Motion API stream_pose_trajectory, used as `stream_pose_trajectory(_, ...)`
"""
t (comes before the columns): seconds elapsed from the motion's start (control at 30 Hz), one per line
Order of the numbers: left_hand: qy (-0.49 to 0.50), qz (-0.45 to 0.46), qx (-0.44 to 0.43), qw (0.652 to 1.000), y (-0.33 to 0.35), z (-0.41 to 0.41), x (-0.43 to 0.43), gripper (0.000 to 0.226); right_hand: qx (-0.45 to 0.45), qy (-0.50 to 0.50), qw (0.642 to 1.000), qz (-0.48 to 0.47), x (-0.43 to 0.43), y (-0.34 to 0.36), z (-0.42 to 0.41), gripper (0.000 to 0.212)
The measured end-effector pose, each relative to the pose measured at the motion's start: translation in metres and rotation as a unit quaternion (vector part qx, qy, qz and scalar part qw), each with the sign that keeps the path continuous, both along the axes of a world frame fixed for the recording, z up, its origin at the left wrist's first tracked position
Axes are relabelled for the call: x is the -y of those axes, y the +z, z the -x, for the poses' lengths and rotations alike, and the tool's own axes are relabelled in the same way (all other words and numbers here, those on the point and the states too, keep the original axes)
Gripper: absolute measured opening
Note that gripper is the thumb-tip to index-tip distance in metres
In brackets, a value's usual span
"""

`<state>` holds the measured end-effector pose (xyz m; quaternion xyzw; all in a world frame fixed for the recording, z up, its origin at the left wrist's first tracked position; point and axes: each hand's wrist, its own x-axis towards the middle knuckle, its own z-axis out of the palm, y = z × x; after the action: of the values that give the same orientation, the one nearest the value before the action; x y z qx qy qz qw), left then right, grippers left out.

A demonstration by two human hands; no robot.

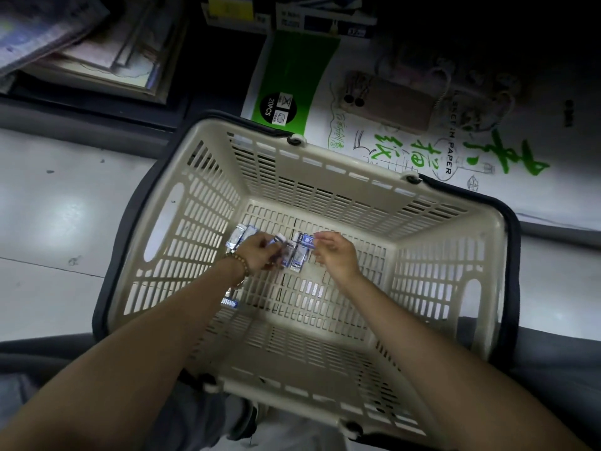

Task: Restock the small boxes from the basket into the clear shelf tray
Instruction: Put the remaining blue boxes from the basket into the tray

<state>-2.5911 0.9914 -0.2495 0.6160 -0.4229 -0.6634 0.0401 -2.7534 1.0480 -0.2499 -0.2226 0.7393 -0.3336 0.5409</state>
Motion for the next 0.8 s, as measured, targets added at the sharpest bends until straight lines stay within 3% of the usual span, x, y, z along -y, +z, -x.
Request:
stream_pose_trajectory(0.1,-0.036,0.016,0.045,0.998,-0.005,0.002,0.002,0.017,-0.059,0.016,0.998,-0.021,0.003,-0.010,0.013,0.033)
stream_pose_trajectory(0.23,-0.071,0.098,0.072,0.990,-0.018,0.007,-0.001,0.039,-0.083,0.085,0.993,-0.027,0.006,-0.021,0.014,0.044)
stream_pose_trajectory(0.4,-0.149,0.162,0.135,0.966,-0.027,0.006,-0.001,0.041,-0.154,0.171,0.973,0.002,0.001,-0.026,0.005,0.049)
stream_pose_trajectory(0.6,-0.146,0.166,0.187,0.957,-0.033,0.008,-0.006,0.038,-0.225,0.153,0.962,0.002,-0.011,-0.034,-0.011,0.036)
stream_pose_trajectory(0.8,-0.116,0.161,0.224,0.954,-0.031,0.009,-0.015,0.027,-0.178,0.072,0.979,-0.065,-0.007,-0.032,-0.019,0.026)
